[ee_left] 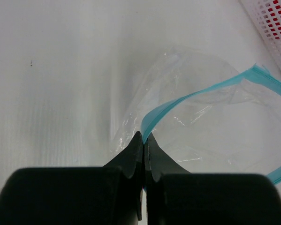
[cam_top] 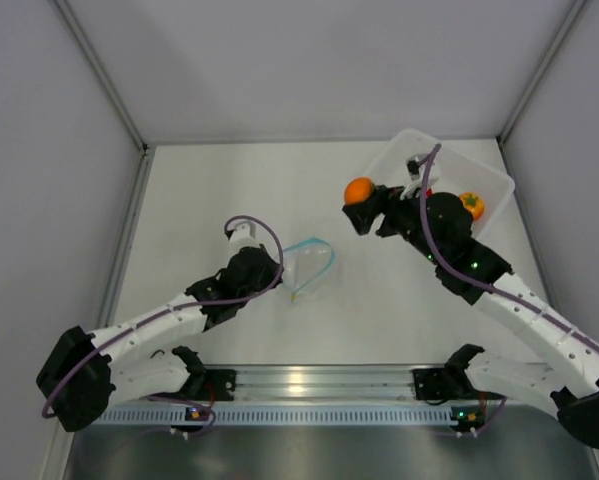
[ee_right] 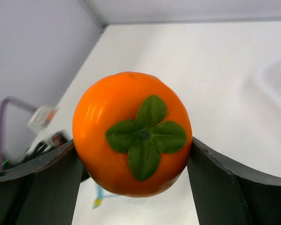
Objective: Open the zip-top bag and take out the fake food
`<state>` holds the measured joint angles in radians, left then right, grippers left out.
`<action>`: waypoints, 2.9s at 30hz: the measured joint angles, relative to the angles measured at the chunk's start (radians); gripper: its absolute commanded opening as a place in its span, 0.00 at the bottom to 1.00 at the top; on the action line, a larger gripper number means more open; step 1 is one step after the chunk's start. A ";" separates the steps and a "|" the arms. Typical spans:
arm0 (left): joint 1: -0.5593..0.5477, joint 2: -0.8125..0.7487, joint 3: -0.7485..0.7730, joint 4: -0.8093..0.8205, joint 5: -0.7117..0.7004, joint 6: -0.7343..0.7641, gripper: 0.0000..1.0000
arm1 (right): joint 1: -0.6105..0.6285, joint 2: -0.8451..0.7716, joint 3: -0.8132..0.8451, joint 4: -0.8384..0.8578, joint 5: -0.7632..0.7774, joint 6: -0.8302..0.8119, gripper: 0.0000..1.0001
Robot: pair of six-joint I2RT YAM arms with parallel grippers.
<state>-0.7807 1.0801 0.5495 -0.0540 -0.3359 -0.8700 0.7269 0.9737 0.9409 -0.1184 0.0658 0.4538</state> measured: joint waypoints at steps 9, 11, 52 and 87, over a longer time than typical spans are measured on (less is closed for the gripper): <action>0.000 -0.049 0.019 -0.061 -0.023 -0.003 0.00 | -0.511 0.226 0.144 -0.146 0.206 -0.053 0.57; 0.000 -0.053 0.032 -0.074 -0.020 0.000 0.00 | -0.579 0.324 0.150 -0.161 0.242 -0.053 0.58; 0.129 -0.024 0.359 -0.397 -0.216 0.200 0.00 | -0.494 0.183 0.124 -0.299 0.039 -0.077 0.99; 0.254 0.211 0.579 -0.448 -0.148 0.305 0.98 | -0.409 -0.492 -0.188 -0.474 0.022 -0.087 0.99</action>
<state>-0.5262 1.2907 1.1290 -0.5022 -0.4835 -0.5652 0.3180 0.4812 0.7525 -0.5926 0.0875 0.3672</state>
